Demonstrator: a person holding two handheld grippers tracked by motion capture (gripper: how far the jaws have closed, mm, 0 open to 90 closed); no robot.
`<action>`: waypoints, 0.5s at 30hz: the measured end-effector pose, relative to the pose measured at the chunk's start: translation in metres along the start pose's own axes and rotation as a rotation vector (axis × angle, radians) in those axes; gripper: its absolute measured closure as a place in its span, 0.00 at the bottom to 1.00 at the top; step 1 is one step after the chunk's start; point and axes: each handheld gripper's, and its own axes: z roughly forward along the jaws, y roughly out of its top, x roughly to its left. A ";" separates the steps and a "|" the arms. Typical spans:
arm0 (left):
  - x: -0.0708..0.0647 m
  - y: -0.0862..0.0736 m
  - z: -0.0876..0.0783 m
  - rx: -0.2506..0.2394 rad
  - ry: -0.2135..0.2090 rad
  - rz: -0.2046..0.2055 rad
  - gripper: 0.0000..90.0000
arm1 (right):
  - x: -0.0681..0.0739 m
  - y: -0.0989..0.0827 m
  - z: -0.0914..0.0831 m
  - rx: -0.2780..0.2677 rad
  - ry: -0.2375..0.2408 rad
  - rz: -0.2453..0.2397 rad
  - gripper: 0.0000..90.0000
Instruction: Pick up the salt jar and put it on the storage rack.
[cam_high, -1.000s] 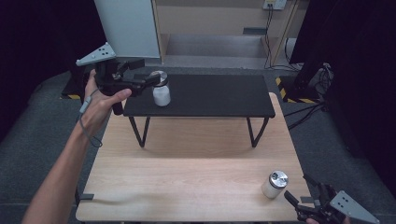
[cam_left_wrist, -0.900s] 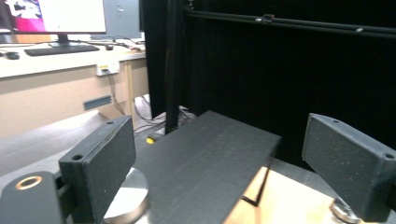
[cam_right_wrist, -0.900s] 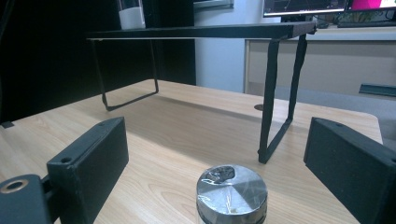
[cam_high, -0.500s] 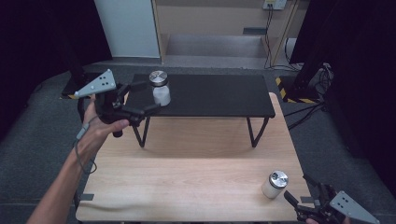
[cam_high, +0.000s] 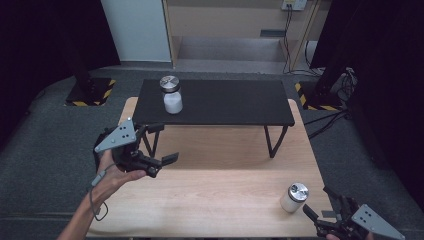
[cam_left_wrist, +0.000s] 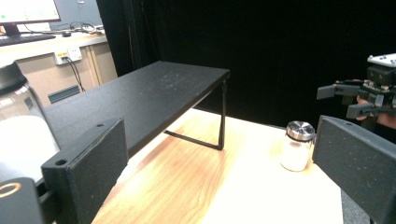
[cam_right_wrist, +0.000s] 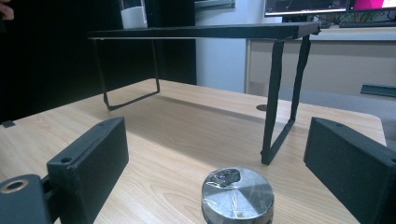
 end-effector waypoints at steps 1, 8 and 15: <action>0.000 0.000 0.000 0.000 0.000 0.000 0.02 | 0.000 0.000 0.000 0.000 0.000 0.000 0.07; -0.011 -0.027 0.001 0.016 0.001 0.031 0.02 | 0.000 0.000 -0.001 -0.003 -0.003 0.002 0.07; -0.017 -0.050 0.002 0.026 -0.010 0.033 0.02 | 0.001 0.000 0.000 0.002 0.001 -0.001 0.07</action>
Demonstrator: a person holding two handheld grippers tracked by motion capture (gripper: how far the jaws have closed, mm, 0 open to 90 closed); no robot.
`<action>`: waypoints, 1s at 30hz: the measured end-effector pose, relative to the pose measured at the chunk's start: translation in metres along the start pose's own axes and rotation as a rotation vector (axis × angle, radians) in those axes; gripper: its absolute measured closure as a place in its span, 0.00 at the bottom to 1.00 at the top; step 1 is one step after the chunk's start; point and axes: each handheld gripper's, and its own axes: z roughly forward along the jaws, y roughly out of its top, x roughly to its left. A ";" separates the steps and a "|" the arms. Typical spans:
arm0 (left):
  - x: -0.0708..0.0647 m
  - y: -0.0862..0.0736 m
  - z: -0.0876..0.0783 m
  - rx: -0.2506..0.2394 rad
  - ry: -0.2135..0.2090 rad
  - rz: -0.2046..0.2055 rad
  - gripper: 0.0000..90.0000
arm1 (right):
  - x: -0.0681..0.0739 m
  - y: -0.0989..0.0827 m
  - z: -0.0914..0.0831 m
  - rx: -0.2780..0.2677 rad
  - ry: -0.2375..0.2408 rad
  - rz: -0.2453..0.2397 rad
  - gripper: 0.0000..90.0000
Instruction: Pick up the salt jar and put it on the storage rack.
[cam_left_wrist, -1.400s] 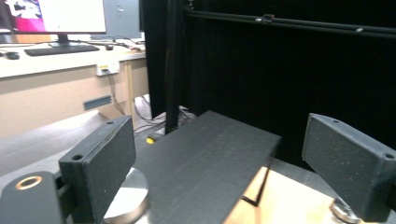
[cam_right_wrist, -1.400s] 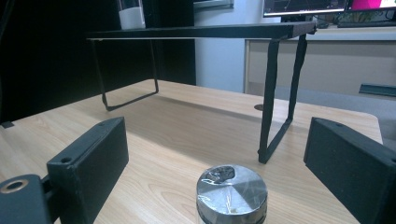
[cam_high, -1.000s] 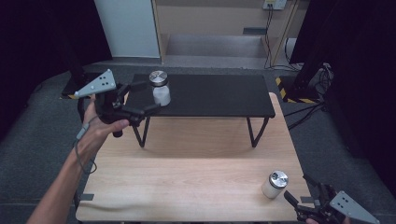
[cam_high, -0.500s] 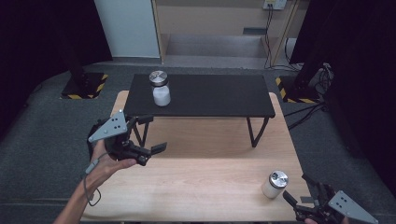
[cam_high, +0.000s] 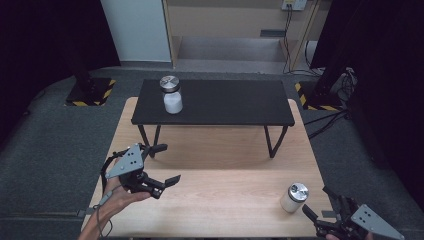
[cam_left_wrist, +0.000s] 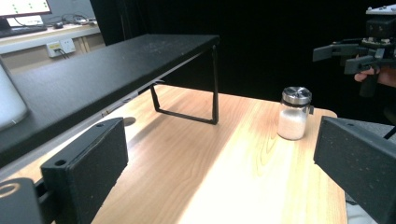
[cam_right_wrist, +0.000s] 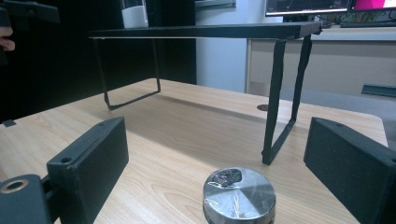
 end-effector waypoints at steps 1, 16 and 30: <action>-0.001 -0.003 0.001 -0.001 -0.003 -0.003 0.02 | 0.000 0.000 0.000 0.000 0.000 0.000 0.07; -0.013 -0.035 0.012 0.009 -0.011 -0.032 0.03 | 0.000 -0.001 0.000 0.000 -0.002 0.000 0.07; -0.026 -0.060 0.013 0.004 0.088 -0.080 0.03 | 0.000 -0.001 0.001 0.006 0.001 0.002 0.07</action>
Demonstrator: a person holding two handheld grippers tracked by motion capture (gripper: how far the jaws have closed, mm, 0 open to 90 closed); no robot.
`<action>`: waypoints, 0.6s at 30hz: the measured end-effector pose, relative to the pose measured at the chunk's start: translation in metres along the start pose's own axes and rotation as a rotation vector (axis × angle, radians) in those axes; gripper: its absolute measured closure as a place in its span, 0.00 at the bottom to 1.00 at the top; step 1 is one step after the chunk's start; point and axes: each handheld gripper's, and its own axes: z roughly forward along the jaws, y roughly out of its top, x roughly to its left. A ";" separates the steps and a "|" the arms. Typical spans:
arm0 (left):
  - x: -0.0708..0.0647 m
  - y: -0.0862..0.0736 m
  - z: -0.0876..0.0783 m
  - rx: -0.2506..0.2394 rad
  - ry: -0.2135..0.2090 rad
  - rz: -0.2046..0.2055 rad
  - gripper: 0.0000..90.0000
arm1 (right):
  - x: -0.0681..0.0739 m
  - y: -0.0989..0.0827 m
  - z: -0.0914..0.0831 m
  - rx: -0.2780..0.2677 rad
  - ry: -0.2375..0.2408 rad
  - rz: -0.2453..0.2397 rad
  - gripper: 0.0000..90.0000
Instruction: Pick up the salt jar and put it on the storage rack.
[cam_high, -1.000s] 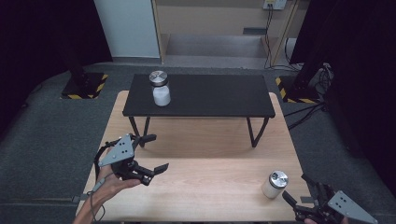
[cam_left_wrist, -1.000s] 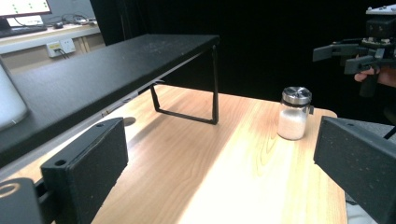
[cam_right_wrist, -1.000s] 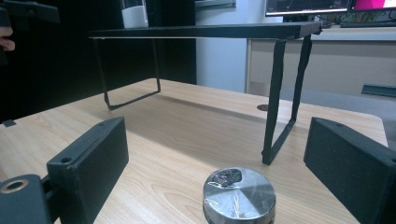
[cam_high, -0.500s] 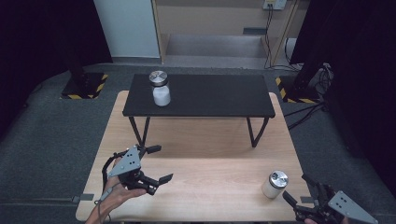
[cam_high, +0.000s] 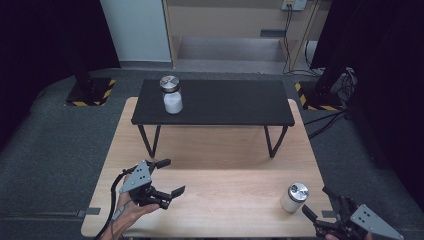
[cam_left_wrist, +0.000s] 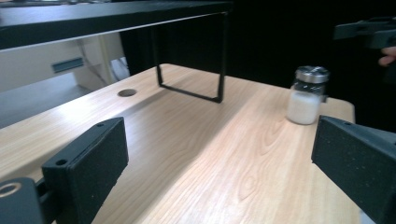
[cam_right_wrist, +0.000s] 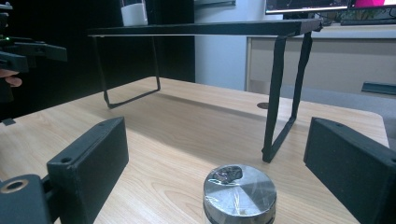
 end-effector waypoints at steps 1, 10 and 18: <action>-0.002 -0.001 -0.001 -0.003 0.012 -0.002 0.02 | 0.000 0.000 0.000 0.000 0.001 0.000 0.07; -0.013 -0.013 -0.007 -0.055 0.115 -0.020 0.01 | -0.001 -0.001 0.001 0.002 0.001 -0.002 0.07; -0.018 -0.019 -0.015 -0.064 0.193 -0.028 0.00 | -0.001 -0.001 0.002 0.001 0.001 0.001 0.07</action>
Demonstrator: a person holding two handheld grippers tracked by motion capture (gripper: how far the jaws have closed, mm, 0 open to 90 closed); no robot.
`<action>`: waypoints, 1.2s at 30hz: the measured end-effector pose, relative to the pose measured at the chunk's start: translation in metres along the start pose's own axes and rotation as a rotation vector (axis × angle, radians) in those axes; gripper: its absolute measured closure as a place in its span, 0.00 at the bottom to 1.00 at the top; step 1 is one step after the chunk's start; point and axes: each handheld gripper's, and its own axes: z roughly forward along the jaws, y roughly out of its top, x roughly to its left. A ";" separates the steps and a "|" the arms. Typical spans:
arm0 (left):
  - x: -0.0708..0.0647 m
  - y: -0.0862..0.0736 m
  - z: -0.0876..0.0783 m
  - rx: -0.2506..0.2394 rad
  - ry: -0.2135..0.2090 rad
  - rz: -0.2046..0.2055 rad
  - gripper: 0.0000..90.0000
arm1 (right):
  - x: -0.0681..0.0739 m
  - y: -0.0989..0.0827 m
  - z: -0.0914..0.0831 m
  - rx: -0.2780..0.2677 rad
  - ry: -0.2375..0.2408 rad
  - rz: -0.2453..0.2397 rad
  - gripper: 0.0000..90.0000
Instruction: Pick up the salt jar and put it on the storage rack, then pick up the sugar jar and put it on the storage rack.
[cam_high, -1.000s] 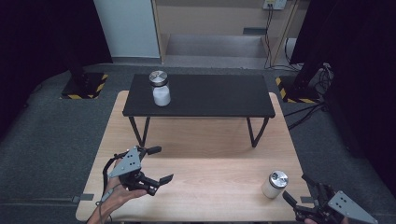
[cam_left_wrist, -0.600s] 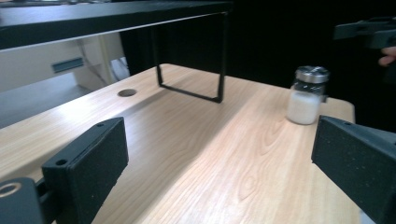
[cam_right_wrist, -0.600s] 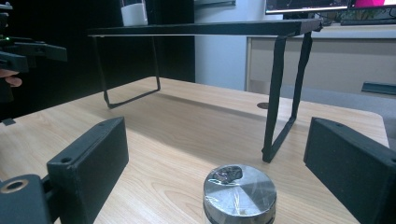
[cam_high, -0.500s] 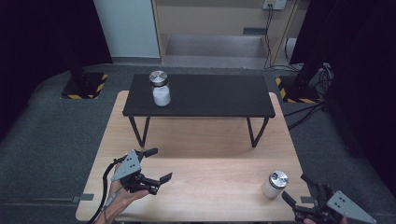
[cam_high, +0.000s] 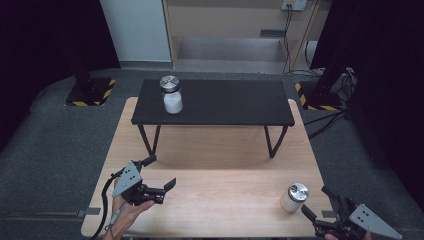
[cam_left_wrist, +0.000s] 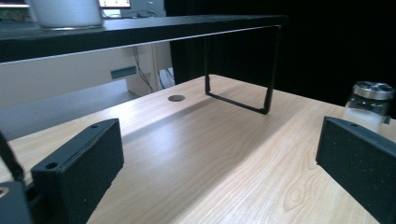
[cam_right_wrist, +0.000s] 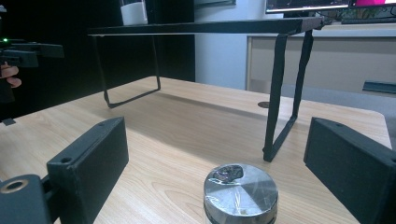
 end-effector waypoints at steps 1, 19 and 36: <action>0.000 -0.001 -0.001 -0.002 0.006 0.000 0.00 | 0.000 0.000 0.000 0.001 0.000 0.000 0.07; -0.001 -0.005 -0.007 -0.020 0.024 -0.016 0.00 | 0.000 0.000 0.000 0.005 0.009 -0.002 0.07; 0.001 -0.009 -0.012 -0.039 0.053 -0.038 0.00 | -0.006 0.011 -0.003 0.005 0.025 0.011 0.04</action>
